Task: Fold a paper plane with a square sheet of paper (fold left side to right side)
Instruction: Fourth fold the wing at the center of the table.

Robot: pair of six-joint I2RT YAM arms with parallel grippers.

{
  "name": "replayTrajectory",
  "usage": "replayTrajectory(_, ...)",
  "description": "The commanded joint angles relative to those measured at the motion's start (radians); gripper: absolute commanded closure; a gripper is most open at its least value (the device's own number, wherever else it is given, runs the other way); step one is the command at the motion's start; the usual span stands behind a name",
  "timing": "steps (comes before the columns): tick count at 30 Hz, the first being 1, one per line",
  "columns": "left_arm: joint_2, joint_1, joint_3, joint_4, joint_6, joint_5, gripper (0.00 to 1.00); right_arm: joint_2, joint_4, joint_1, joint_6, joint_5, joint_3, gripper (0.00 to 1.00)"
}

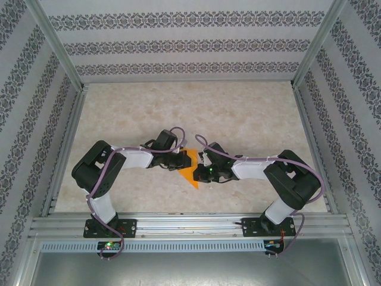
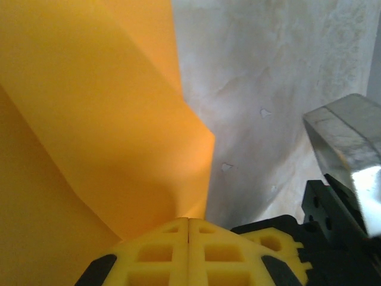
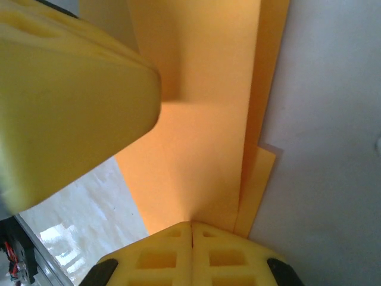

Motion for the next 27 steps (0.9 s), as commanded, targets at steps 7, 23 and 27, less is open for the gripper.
replayTrajectory(7,0.061,-0.009,0.040,-0.005,0.036,-0.048,0.98,0.091,-0.248,0.012,-0.044,0.178,-0.045,1.00)
replayTrajectory(23,0.102,0.036,0.048,-0.023,0.058,-0.084,0.98,0.103,-0.291,0.012,-0.066,0.198,-0.046,1.00)
replayTrajectory(27,0.116,0.055,0.067,-0.037,0.080,-0.088,0.98,0.102,-0.298,0.015,-0.069,0.200,-0.046,1.00)
